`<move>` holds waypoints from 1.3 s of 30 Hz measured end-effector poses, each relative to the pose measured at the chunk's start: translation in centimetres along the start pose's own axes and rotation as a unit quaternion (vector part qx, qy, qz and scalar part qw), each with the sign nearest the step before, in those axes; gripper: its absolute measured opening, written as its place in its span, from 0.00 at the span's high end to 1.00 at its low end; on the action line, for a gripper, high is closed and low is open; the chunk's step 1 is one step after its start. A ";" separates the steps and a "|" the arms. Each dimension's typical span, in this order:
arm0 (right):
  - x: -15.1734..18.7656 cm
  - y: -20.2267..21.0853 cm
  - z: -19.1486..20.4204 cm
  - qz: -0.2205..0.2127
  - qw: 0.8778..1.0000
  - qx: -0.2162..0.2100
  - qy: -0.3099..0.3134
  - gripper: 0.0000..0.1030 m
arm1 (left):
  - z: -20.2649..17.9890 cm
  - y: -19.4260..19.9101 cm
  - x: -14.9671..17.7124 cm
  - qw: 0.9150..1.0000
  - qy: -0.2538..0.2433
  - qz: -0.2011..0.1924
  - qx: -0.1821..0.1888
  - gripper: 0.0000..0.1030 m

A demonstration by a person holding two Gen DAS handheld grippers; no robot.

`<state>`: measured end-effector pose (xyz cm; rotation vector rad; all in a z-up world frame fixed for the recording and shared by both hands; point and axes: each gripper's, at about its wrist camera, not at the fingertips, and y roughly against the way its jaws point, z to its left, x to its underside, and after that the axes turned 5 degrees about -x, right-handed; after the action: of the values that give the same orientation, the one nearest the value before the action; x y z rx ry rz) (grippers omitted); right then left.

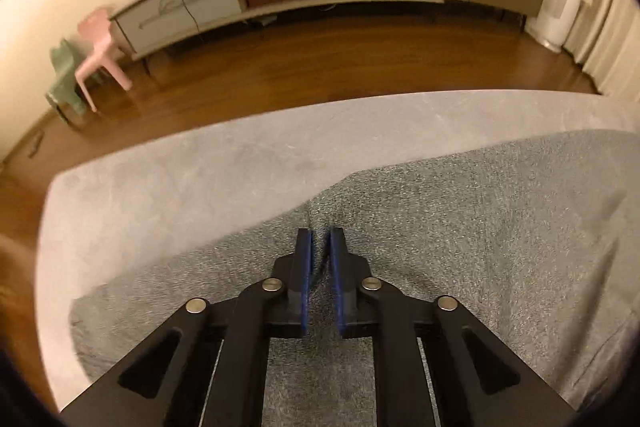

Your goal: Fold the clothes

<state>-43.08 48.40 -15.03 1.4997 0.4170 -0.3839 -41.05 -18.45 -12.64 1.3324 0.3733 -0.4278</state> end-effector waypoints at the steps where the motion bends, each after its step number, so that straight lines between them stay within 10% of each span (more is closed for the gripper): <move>1: 0.2 1.5 0.3 -0.018 1.000 -0.003 0.005 0.81 | 0.2 1.3 0.3 1.000 0.007 -0.014 0.001 0.93; 5: 2.7 9.8 -0.1 -0.091 0.995 -0.038 0.008 0.81 | 2.5 9.7 4.0 0.997 0.023 -0.076 0.019 0.93; 10: 12.2 20.7 -1.9 -0.127 0.988 -0.062 0.057 0.81 | 7.9 19.8 17.0 0.993 0.062 -0.082 0.065 0.94; 17: 27.3 18.9 -7.8 0.015 0.998 -0.064 -0.023 0.59 | 11.7 20.2 30.7 0.965 0.231 0.037 0.118 0.64; 22: 29.4 19.5 -9.3 0.015 0.976 -0.148 -0.162 0.59 | 11.8 21.7 32.1 0.934 0.309 0.022 0.176 0.42; 26: 30.4 20.3 -10.3 0.004 0.938 -0.218 -0.269 0.53 | 9.6 20.3 28.7 0.926 0.317 0.027 0.202 0.33; 33: 31.5 21.6 -9.5 -0.015 0.861 -0.315 -0.399 0.41 | 2.2 18.4 22.8 0.951 0.252 0.047 0.172 0.33; 39: 31.5 19.6 -8.4 -0.005 0.848 -0.314 -0.426 0.35 | -1.4 14.7 19.9 0.973 0.208 0.074 0.073 0.39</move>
<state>-6.27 57.87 -13.71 0.5784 -0.1673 -0.7857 -16.46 -16.10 -10.30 1.5843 0.5937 -0.0474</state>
